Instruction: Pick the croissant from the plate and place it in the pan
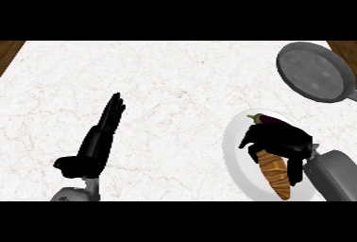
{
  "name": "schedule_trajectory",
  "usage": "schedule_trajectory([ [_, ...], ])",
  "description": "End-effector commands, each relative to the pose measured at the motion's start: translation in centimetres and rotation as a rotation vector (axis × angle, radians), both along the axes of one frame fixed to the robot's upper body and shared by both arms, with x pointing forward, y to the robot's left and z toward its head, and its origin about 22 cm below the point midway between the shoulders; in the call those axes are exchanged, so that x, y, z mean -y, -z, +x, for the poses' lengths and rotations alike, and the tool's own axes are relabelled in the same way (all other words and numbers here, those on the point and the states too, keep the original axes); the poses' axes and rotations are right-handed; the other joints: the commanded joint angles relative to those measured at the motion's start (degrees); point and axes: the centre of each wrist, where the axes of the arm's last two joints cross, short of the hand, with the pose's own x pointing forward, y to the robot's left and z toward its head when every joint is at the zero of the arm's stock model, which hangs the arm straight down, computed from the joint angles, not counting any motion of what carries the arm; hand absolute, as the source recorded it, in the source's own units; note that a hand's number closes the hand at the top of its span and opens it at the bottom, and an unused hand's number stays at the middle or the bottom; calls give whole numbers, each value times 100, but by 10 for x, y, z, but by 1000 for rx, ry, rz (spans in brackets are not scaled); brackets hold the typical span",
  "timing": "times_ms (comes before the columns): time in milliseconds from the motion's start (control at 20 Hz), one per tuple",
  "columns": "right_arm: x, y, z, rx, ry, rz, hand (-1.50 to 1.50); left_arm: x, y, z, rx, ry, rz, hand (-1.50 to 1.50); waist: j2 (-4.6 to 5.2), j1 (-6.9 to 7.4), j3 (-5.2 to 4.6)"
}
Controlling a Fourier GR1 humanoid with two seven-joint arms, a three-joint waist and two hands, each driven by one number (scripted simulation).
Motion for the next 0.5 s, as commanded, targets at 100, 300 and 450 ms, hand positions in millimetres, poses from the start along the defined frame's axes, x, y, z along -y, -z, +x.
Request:
schedule_trajectory([
  [100, 12, -21, 7, 49, 252, 146, 150, -12, 7, -14, -4, -12, -9, 0, 33, -45, 76],
  [300, 31, -12, 2, 101, 646, 128, 150, -13, 3, -7, -9, -20, 0, 0, 29, -168, 75],
  [450, 22, -53, -7, 275, 716, 218, 150, -11, 5, -13, -20, -38, -8, 0, -23, -241, 70],
])
